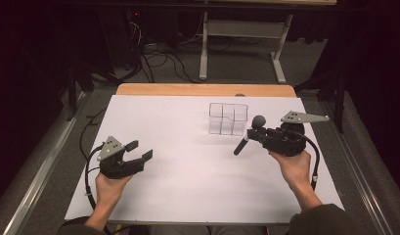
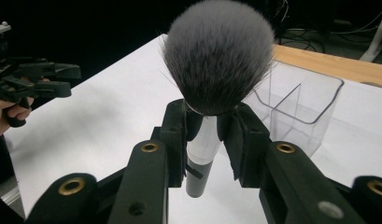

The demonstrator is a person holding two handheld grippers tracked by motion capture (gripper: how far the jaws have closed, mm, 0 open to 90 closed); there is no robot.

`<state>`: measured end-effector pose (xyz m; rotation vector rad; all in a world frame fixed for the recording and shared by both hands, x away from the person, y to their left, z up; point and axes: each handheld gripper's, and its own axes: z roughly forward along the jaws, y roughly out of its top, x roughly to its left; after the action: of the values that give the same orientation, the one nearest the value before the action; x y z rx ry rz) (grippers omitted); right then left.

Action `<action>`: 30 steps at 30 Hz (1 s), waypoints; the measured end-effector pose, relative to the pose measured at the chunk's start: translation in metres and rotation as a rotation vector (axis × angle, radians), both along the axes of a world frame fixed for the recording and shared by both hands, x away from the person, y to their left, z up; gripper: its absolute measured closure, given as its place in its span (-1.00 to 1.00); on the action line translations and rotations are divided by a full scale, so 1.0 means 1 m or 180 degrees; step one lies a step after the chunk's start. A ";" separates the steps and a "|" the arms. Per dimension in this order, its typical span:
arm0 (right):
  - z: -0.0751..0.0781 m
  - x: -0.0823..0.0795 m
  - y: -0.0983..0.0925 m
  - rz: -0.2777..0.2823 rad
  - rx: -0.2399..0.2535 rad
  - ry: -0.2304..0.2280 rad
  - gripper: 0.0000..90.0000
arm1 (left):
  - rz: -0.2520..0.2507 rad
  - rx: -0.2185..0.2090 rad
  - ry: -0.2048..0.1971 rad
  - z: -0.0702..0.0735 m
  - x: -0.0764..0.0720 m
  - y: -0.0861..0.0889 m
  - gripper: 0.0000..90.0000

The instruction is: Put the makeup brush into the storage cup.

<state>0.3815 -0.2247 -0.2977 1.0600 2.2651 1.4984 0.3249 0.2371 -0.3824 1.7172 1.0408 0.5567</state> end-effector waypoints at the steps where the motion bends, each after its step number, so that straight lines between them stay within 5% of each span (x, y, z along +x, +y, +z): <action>1: 0.001 0.001 0.000 -0.0008 0.0000 -0.0014 0.60 | -0.0003 0.0007 0.0006 0.000 0.000 0.000 -0.25; 30: 0.027 0.032 0.001 -0.0282 -0.0072 -0.0128 0.60 | -0.0033 -0.0007 0.0035 -0.001 0.001 -0.001 -0.26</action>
<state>0.4139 -0.2236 -0.2712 1.0987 2.1733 1.4426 0.3262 0.2358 -0.3833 1.7246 1.0395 0.5400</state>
